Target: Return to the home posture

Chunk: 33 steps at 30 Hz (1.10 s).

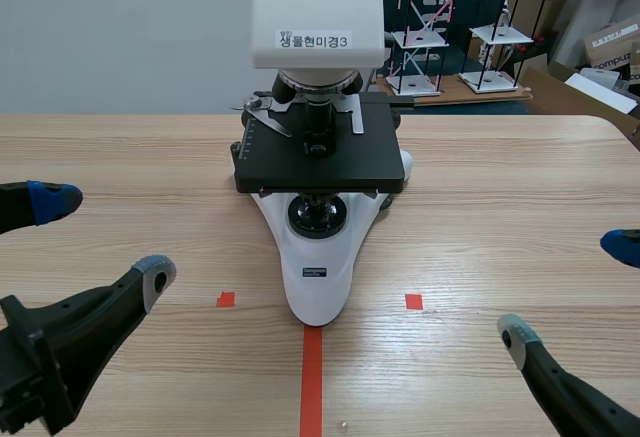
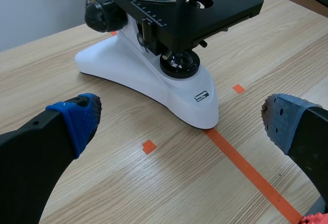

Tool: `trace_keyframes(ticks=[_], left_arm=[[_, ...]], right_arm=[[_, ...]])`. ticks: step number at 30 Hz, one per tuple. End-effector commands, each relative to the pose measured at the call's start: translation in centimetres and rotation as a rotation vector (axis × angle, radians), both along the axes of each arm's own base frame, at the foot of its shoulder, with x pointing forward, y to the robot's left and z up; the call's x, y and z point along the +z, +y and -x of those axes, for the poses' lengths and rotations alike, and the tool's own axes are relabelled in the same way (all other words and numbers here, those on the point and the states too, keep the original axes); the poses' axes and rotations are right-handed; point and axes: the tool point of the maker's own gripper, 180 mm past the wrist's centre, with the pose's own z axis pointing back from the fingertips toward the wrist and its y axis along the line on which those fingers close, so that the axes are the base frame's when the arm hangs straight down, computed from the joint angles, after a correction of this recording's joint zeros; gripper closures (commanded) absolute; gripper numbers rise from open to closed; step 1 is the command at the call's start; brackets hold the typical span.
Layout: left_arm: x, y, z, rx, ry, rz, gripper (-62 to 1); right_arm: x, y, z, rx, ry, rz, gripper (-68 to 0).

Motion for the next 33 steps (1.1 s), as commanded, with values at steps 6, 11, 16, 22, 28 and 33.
trace_keyframes(ticks=[6, 11, 16, 22, 28, 33], left_arm=[[0.85, -0.41, 0.00, -0.006, -0.022, 0.028, -62.3], [0.85, -0.41, 0.00, -0.006, -0.022, 0.028, -62.3], [0.85, -0.41, 0.00, -0.006, -0.022, 0.028, -62.3], [0.85, -0.41, 0.00, -0.006, -0.022, 0.028, -62.3], [0.85, -0.41, 0.00, -0.006, -0.022, 0.028, -62.3], [0.85, -0.41, 0.00, -0.006, -0.022, 0.028, -62.3]], right_arm=[[1.29, 0.46, -0.50, 0.019, -0.042, -0.015, -67.9], [1.53, 0.62, -0.54, 0.022, -0.048, -0.019, -67.9], [1.55, 0.64, -0.54, 0.023, -0.049, -0.019, -67.9], [1.54, 0.64, -0.54, 0.023, -0.049, -0.018, -67.9], [1.54, 0.64, -0.54, 0.023, -0.049, -0.018, -67.9], [1.55, 0.64, -0.54, 0.023, -0.049, -0.019, -67.9]])
